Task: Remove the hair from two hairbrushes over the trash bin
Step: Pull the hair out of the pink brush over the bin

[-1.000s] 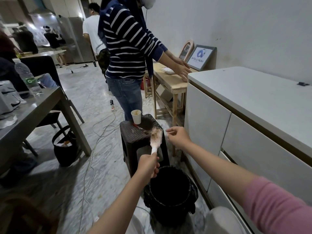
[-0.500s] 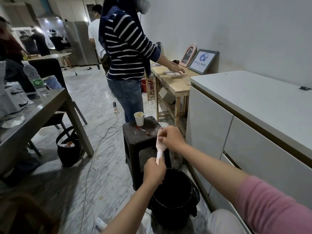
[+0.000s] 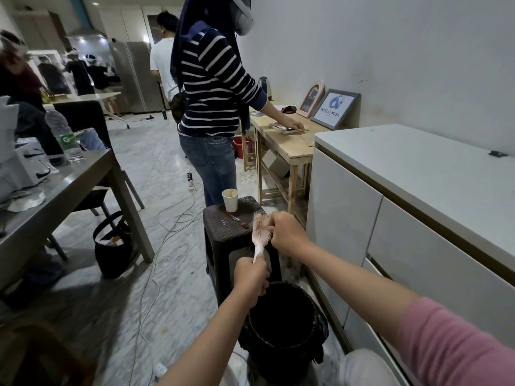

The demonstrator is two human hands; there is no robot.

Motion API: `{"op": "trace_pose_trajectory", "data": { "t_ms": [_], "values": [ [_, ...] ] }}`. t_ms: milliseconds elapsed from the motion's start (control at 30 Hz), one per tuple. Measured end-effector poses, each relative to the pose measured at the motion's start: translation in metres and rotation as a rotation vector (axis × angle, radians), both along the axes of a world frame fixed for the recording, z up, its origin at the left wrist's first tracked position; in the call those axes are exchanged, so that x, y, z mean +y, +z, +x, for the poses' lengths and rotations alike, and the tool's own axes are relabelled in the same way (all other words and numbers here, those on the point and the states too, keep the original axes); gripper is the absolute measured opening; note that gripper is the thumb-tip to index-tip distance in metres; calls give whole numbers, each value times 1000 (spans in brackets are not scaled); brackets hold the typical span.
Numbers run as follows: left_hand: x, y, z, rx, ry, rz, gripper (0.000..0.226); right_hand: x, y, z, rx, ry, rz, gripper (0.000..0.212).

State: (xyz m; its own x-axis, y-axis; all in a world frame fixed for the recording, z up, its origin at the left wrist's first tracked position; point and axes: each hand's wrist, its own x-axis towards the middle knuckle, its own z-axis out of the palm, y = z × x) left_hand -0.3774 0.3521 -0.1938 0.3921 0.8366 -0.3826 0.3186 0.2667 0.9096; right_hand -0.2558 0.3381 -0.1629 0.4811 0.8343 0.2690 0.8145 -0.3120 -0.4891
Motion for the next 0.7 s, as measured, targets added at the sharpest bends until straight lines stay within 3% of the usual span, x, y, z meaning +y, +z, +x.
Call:
{"op": "trace_pose_trajectory", "data": {
  "t_ms": [167,700],
  "values": [
    [12,4,-1,-97,156,-177,26,-8,0,5,6,3,9,13],
    [54,-23,-31,-56,291,-181,17,-48,-16,66,283,-300,129,9]
  ]
}}
